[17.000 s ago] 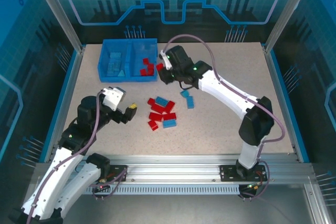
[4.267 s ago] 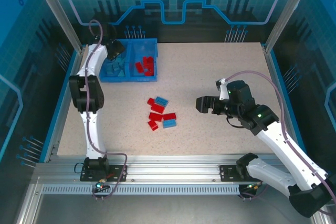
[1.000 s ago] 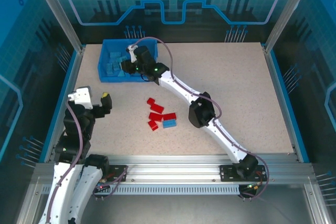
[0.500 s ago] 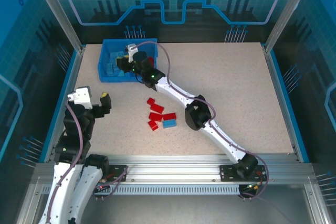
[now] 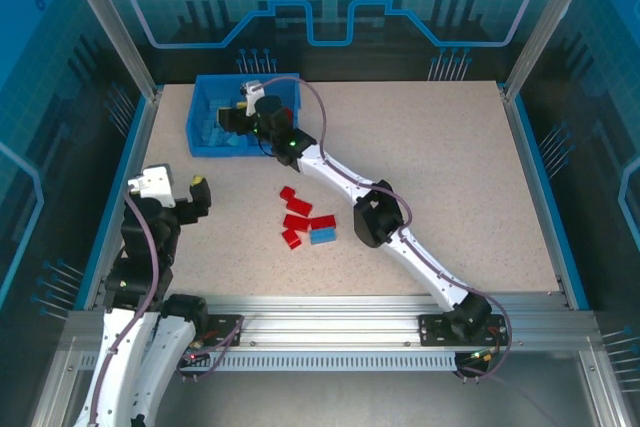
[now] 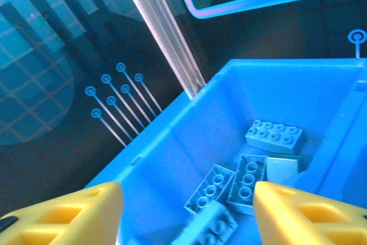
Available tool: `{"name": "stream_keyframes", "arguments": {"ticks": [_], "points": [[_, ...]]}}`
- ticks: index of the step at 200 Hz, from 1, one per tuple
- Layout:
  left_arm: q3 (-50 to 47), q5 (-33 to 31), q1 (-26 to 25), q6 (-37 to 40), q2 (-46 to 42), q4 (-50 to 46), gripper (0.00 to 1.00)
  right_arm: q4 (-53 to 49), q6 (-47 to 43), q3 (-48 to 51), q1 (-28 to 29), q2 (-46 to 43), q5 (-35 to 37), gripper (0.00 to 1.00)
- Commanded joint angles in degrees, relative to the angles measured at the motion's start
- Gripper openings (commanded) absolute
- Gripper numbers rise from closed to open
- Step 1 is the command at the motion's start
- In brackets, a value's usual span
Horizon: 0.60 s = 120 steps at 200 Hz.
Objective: Sort the legos into containers by color
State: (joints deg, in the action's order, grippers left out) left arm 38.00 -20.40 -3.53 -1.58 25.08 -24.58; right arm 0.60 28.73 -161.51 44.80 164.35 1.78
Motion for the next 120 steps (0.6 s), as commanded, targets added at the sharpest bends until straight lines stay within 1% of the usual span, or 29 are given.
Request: {"name": "stream_keyframes", "arguments": {"ticks": [1,11,32,59,73,86,96,107,120], "points": [[-0.2,-1.7,0.5,0.0,0.2,0.4,0.99,-4.4,-0.7,0.5,-0.3,-12.3,-5.4,0.69],[-0.2,-1.8,0.5,0.0,0.3,0.4,0.99,-7.7,-1.9,3.7,-0.2,-16.9,-7.0,0.73],[-0.4,-1.4,0.5,-0.3,0.9,0.7,0.99,-15.3,-5.7,14.1,-0.4,-28.1,-9.3,0.81],[-0.8,1.2,0.5,-2.1,3.2,1.9,0.99,-30.5,-12.7,25.4,-0.9,-42.2,-8.7,0.86],[-0.7,6.3,0.5,-3.5,5.8,2.7,0.99,-36.0,-16.5,34.3,-1.0,-49.9,-7.6,0.87],[0.9,12.0,0.5,-5.3,9.8,2.1,0.99,-37.4,-19.7,45.3,-1.0,-58.2,-7.9,0.89],[3.9,16.7,0.5,-8.0,14.1,-0.8,0.99,-37.9,-21.6,53.8,-1.0,-64.4,-8.3,0.91],[8.9,21.5,0.5,-12.0,19.3,-5.6,0.99,-38.6,-22.7,62.3,-1.1,-70.9,-8.3,0.94],[13.3,25.0,0.2,-19.7,24.1,-10.0,0.99,-39.6,-22.2,71.2,-1.0,-77.6,-6.8,0.99]]}}
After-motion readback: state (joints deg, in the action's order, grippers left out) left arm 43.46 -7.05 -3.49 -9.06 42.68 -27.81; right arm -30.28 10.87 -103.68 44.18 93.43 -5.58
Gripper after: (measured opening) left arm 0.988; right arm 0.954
